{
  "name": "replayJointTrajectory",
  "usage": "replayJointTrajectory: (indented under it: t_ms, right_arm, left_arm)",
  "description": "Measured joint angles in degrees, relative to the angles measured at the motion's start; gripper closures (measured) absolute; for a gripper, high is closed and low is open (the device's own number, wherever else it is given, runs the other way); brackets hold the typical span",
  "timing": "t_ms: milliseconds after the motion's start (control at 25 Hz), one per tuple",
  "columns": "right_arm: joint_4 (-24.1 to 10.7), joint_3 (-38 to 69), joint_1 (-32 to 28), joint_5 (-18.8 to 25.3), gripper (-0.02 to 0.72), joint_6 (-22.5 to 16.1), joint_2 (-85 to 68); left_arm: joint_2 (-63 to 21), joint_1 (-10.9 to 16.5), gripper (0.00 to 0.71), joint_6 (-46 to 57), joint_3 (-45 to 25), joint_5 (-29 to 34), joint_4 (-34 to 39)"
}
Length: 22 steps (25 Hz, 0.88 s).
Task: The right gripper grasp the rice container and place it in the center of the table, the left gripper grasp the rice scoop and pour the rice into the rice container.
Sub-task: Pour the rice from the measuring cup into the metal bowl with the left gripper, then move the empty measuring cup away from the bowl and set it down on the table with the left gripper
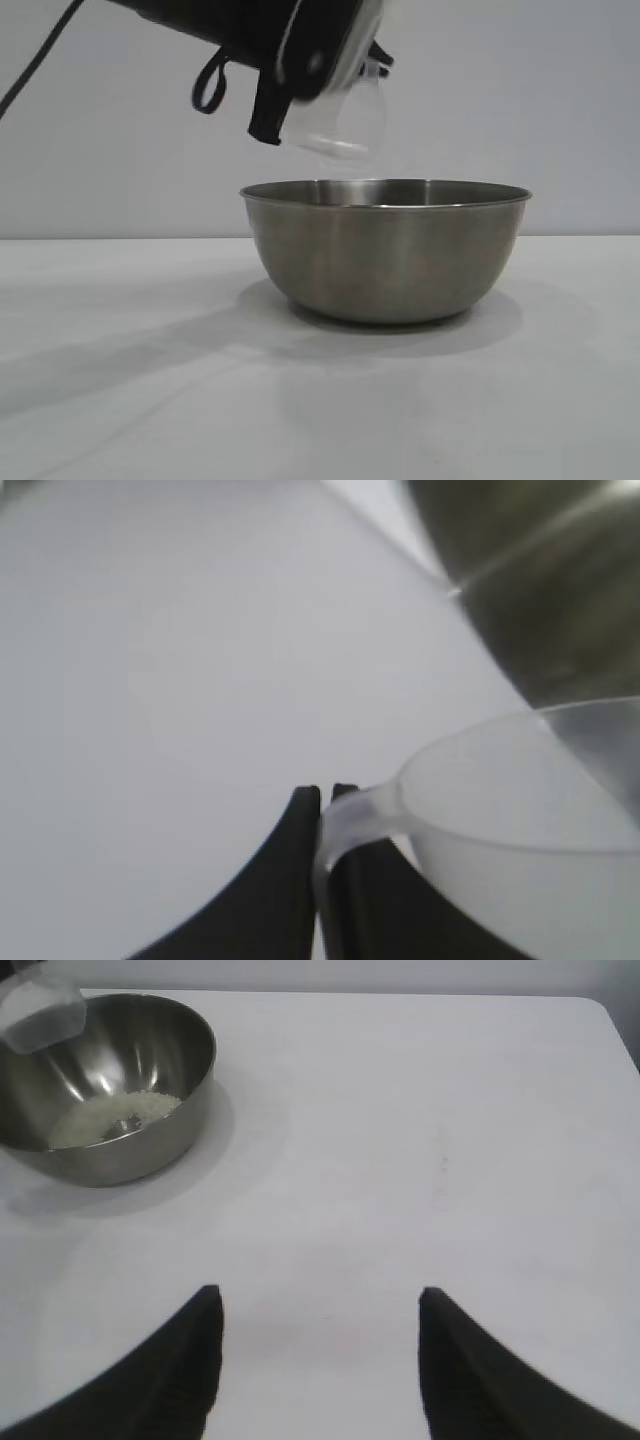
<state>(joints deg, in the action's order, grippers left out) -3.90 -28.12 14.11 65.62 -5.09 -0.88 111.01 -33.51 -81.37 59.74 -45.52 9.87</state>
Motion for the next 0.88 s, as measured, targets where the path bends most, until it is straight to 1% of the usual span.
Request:
replayJointTrajectory:
  t_ms: [120,160,240,320,440,560,680,880]
  right_arm:
    - [0.0,0.0,0.0,0.0,0.290,0.0,0.0]
    - [0.0,0.0,0.0,0.0,0.290,0.0,0.0]
    - [0.0,0.0,0.0,0.0,0.290,0.0,0.0]
    - [0.0,0.0,0.0,0.0,0.290,0.0,0.0]
    - [0.0,0.0,0.0,0.0,0.290,0.0,0.0]
    - [0.0,0.0,0.0,0.0,0.290,0.0,0.0]
    - [0.0,0.0,0.0,0.0,0.290,0.0,0.0]
    - [0.0,0.0,0.0,0.0,0.290,0.0,0.0]
  left_arm:
    - [-2.4,0.4,0.710,21.7,-0.2,-0.5,-15.4]
    - [-3.6,0.8,0.710,29.3,-0.9,-1.1,-18.8]
    - [-5.3,2.5,0.710,40.9,-2.8,-3.2,-25.5]
    - [-5.8,4.4,0.710,48.9,-6.4,-7.7,-28.9]
    - [-5.8,7.1,0.710,57.1,-13.4,-12.6,-29.7]
    - [-4.3,9.5,0.710,62.7,-19.6,-18.3,-26.8]
    - [-0.8,11.3,0.710,65.1,-22.9,-19.1,-25.5]
    - [3.5,11.7,0.710,66.0,-24.1,-19.2,-24.4]
